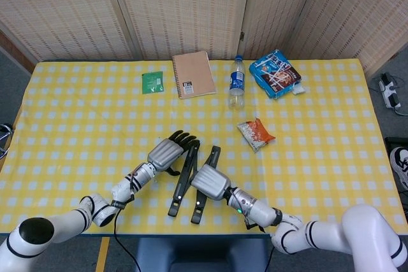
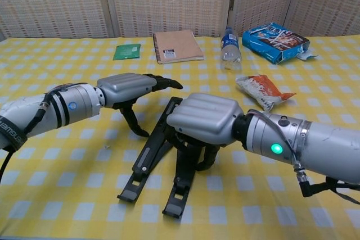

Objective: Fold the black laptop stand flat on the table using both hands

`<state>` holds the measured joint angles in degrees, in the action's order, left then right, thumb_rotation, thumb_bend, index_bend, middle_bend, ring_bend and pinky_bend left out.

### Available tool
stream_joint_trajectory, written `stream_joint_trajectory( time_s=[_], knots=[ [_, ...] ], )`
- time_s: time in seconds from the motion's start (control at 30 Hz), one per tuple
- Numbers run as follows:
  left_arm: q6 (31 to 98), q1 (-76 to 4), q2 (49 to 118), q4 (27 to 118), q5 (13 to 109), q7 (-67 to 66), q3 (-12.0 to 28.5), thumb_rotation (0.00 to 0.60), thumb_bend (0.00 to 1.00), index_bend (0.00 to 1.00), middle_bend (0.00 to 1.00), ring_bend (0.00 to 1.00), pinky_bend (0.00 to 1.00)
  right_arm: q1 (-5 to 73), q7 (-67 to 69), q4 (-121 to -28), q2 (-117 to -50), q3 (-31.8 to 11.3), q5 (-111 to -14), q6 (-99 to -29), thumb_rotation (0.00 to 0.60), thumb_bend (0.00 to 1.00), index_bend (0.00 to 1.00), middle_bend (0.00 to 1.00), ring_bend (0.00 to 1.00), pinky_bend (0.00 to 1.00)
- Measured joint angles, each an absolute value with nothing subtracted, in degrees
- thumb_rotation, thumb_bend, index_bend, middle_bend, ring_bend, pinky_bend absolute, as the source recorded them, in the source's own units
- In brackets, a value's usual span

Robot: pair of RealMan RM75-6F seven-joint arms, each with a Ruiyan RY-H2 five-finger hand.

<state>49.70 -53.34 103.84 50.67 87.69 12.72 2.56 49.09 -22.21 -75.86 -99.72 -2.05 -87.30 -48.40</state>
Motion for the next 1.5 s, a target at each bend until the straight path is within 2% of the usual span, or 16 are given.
stream_joint_trajectory(
  time_s=[0.07,0.13,0.23,0.27,0.3,0.4,0.5,0.7,1.33,1.5],
  knots=[
    [50.0,-52.8,102.9,51.5,87.3,12.4,2.7,0.6,0.14,0.05,0.08,0.0,0.0,49.1,-21.4,-76.8,-99.0,-1.9,-87.7,-48.5,0.6,0.16,0.51,0.67,0.73,0.84],
    [50.5,-52.1,101.7,52.7,86.8,12.3,2.8,0.6,0.14,0.05,0.08,0.0,0.0,49.3,-20.6,-78.4,-97.8,-1.8,-88.2,-48.5,0.6,0.16,0.38,0.55,0.63,0.73],
    [51.5,-50.8,99.7,54.7,86.1,12.1,3.0,0.6,0.14,0.05,0.07,0.0,0.0,50.0,-19.7,-81.3,-95.5,-2.0,-88.3,-47.6,0.6,0.16,0.11,0.31,0.43,0.46],
    [51.8,-50.4,99.0,55.3,85.8,12.1,3.0,0.6,0.14,0.04,0.07,0.0,0.0,50.3,-19.7,-82.0,-94.8,-2.1,-88.1,-47.0,0.6,0.16,0.05,0.25,0.37,0.39],
    [52.1,-50.0,98.4,55.9,85.6,12.0,3.1,0.6,0.14,0.04,0.07,0.0,0.0,50.8,-19.7,-82.7,-94.1,-2.3,-87.8,-45.9,0.6,0.16,0.01,0.19,0.32,0.31],
    [52.7,-48.8,96.6,57.8,84.8,11.8,3.2,0.6,0.14,0.04,0.06,0.0,0.0,52.3,-20.4,-83.9,-93.0,-2.8,-86.2,-42.3,0.6,0.16,0.0,0.07,0.2,0.18],
    [52.9,-47.7,95.2,59.3,83.9,11.9,3.2,0.6,0.14,0.04,0.06,0.0,0.0,54.2,-22.2,-84.7,-92.2,-3.3,-84.0,-38.2,0.6,0.16,0.0,0.05,0.16,0.12],
    [52.9,-46.4,93.5,60.6,82.9,12.8,3.4,0.6,0.14,0.03,0.05,0.0,0.0,57.5,-26.5,-85.0,-91.9,-3.5,-80.4,-33.4,0.6,0.16,0.0,0.05,0.12,0.06],
    [53.3,-44.9,92.6,60.7,82.4,14.0,4.0,0.6,0.14,0.02,0.04,0.0,0.0,62.6,-29.4,-80.0,-95.3,-3.0,-78.1,-30.3,0.6,0.16,0.0,0.09,0.11,0.06],
    [53.3,-44.6,92.6,60.4,82.5,14.7,4.0,0.6,0.14,0.02,0.04,0.0,0.0,63.7,-29.6,-79.1,-95.9,-3.0,-78.6,-30.3,0.6,0.16,0.0,0.09,0.1,0.02]
  ],
)
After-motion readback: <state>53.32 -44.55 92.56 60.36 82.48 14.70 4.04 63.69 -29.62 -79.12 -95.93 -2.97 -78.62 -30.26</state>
